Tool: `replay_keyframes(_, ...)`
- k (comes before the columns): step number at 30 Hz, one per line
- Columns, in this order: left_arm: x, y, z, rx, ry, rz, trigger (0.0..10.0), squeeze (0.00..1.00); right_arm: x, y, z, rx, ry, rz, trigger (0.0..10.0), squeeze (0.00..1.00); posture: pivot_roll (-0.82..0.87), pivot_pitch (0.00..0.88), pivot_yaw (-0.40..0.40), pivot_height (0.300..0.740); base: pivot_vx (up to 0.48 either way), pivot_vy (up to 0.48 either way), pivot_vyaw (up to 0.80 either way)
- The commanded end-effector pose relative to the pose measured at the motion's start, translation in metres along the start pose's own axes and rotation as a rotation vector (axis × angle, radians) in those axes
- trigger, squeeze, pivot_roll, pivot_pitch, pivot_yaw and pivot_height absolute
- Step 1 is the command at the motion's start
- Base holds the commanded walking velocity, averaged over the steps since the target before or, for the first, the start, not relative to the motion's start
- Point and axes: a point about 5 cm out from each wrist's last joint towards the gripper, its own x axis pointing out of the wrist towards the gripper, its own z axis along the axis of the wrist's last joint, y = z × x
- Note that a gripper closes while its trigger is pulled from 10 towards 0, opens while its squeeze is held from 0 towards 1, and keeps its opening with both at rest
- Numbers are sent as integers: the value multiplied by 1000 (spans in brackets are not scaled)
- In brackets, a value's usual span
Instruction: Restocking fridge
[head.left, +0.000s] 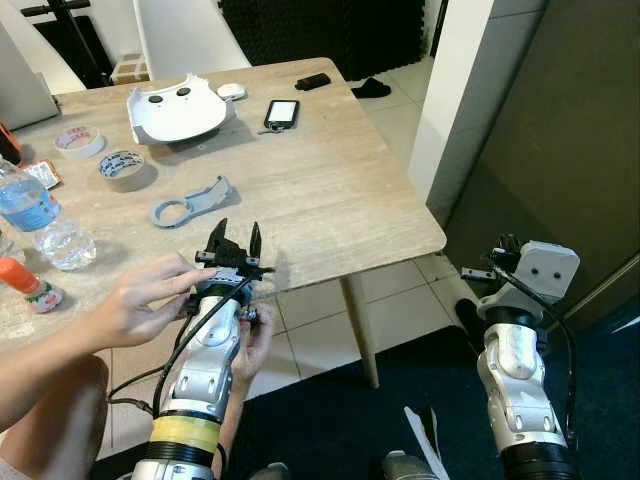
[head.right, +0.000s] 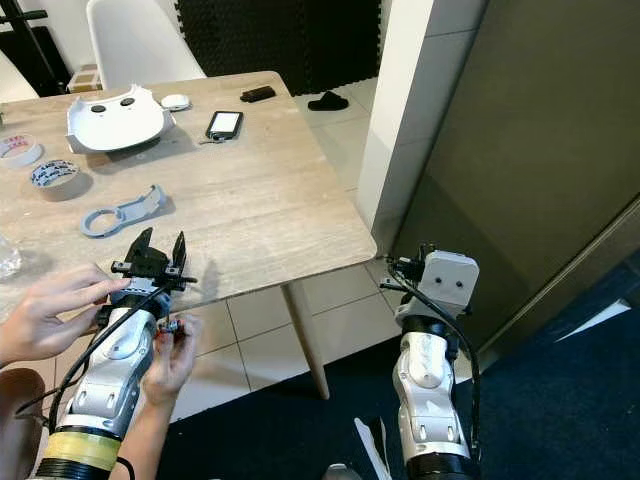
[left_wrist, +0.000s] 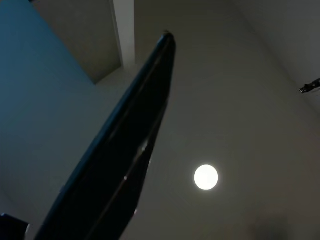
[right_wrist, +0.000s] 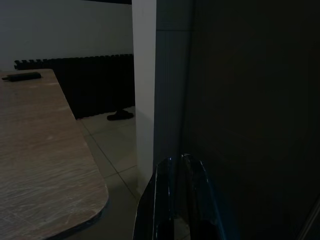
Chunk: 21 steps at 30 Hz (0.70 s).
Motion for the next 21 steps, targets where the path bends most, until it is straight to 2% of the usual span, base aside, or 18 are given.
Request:
replay_keyframes(1,-1,6,1,6,-6,24,10000,0,-2,-5,-5,-1,24,-16,10000,0,-13,109,-6,740,0,0,0)
replay_keyframes(12,-4,15,-1,17,10,45,10000,0,-2,0,-5,14,28,-19,10000,0,-2,120,-2,740,0,0,0)
replay_keyframes(21,-1,12,1,2,8,38,10000,0,-2,0,-4,22,27,-27,10000,0,-12,135,0,740,0,0,0)
